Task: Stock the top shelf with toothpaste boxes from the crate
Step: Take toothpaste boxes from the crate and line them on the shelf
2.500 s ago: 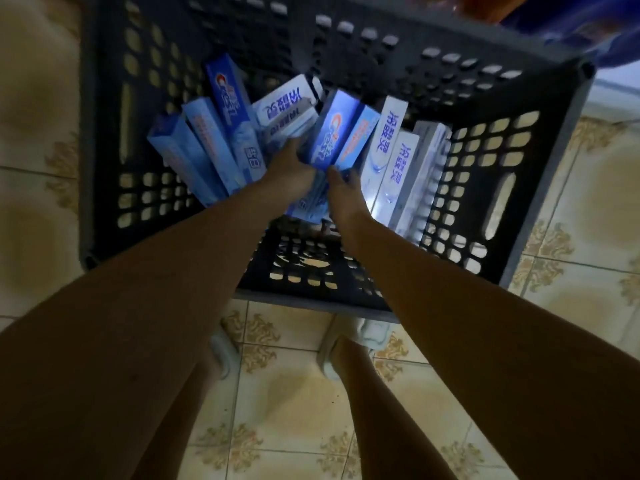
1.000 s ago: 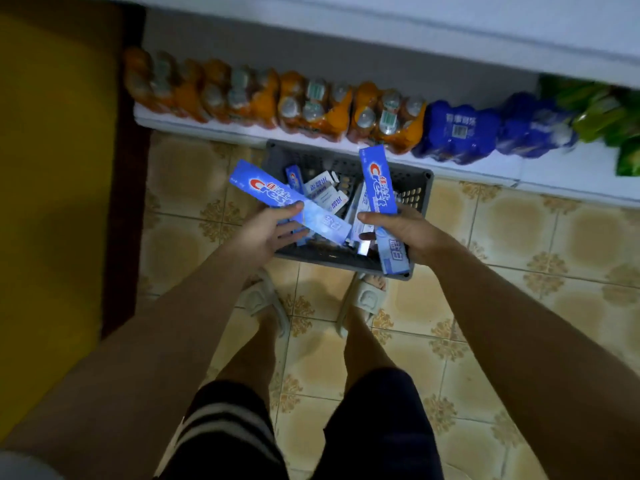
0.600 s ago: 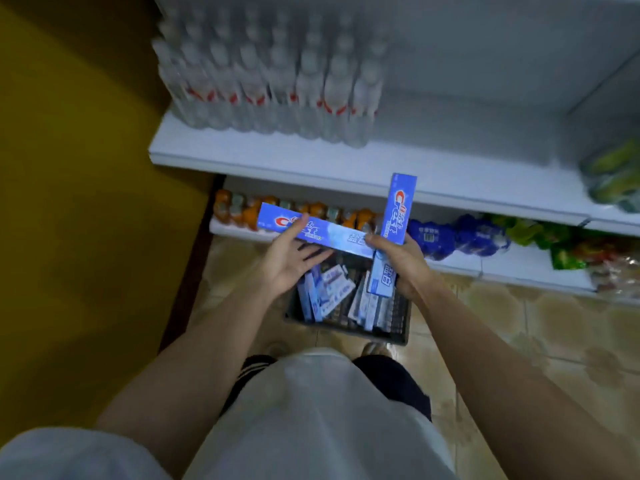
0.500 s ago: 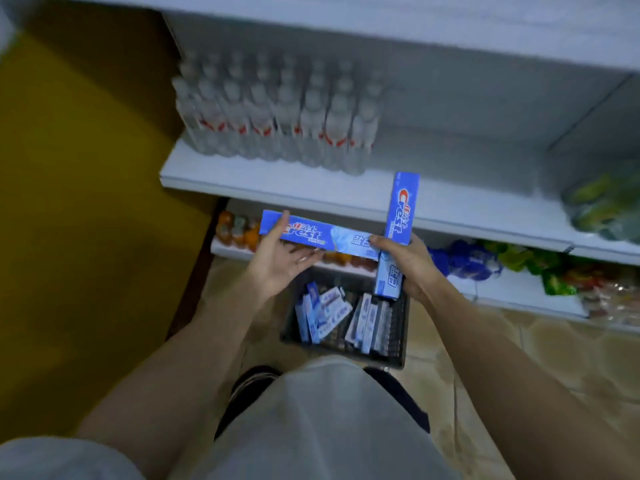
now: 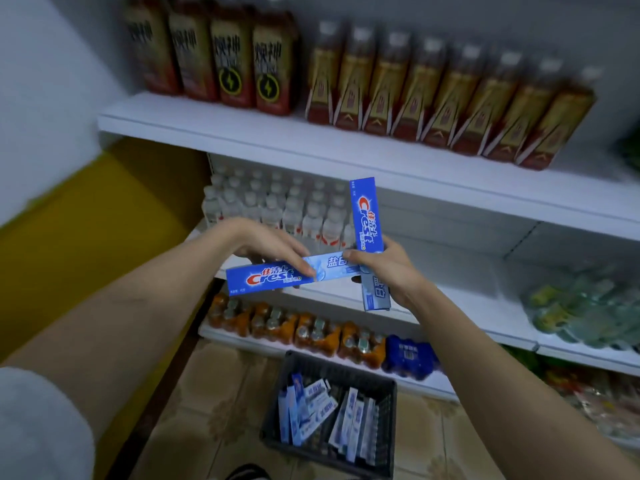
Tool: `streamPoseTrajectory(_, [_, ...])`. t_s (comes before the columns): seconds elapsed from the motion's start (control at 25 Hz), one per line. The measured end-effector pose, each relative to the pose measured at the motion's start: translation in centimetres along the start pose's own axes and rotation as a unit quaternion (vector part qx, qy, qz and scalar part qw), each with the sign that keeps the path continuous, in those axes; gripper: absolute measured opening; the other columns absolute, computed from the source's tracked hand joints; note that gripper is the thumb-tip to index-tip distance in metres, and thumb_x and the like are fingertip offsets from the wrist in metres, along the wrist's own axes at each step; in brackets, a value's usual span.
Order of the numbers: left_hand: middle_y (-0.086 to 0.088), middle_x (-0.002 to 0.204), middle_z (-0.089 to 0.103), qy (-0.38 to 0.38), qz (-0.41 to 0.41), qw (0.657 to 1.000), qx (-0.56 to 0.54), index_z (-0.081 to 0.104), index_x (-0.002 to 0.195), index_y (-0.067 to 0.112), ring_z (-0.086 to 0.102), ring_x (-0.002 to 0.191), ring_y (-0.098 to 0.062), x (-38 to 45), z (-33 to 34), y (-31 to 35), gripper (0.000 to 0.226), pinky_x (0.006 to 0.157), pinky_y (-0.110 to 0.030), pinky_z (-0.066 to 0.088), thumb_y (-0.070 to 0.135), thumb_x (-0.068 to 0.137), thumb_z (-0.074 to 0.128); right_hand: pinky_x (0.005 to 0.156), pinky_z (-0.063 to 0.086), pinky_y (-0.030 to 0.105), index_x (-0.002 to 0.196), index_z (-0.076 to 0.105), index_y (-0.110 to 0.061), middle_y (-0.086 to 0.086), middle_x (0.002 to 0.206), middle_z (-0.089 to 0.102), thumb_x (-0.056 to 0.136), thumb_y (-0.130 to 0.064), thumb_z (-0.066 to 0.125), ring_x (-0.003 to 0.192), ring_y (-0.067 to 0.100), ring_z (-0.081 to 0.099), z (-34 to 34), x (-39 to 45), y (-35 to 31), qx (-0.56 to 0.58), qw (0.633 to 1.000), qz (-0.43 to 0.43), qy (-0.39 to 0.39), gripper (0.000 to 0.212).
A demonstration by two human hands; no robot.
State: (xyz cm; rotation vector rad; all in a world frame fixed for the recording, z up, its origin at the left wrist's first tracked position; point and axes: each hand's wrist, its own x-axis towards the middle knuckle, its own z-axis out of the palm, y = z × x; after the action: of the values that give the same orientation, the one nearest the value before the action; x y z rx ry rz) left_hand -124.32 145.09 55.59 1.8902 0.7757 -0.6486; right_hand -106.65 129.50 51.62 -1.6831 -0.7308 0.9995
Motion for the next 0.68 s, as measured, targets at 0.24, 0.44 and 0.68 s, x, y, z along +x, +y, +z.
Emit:
streamPoseTrajectory(0.24, [-0.010,0.096,0.066,0.031,0.050,0.996,-0.069,0.054,0.122,0.017,0.064,0.074,-0.021,-1.9,-2.0,-1.5,0.047,0.068,-0.035,0.057,0.046,0.088,0.067,0.061,0.056,0.028,0.106,0.060,-0.012,0.008,0.092,0.071,0.081,-0.028,0.078,0.071,0.018,0.067,1.6,0.3,-4.8,-0.018,0.999,-0.025,0.014,0.035])
streamPoseTrajectory(0.44, [-0.010,0.093,0.067,0.191,0.100,0.974,-0.074,0.057,0.114,0.022,0.064,0.066,-0.019,-7.8,-9.2,-1.1,0.042,0.061,-0.033,0.056,0.053,0.087,0.064,0.060,0.057,0.035,0.119,0.046,-0.009,0.013,0.095,0.069,0.092,-0.042,0.063,0.067,0.024,0.067,2.5,1.5,-11.2,0.041,0.996,-0.032,0.066,0.045])
streamPoseTrajectory(0.68, [-0.015,0.096,0.072,0.277,0.159,0.946,-0.055,0.051,0.116,0.013,0.067,0.068,-0.026,-16.0,-17.1,2.2,0.048,0.066,-0.040,0.058,0.051,0.090,0.061,0.074,0.060,0.054,0.112,0.050,-0.009,0.014,0.104,0.069,0.087,-0.035,0.070,0.079,0.032,0.072,4.4,0.8,-20.7,-0.017,0.986,-0.146,0.077,0.041])
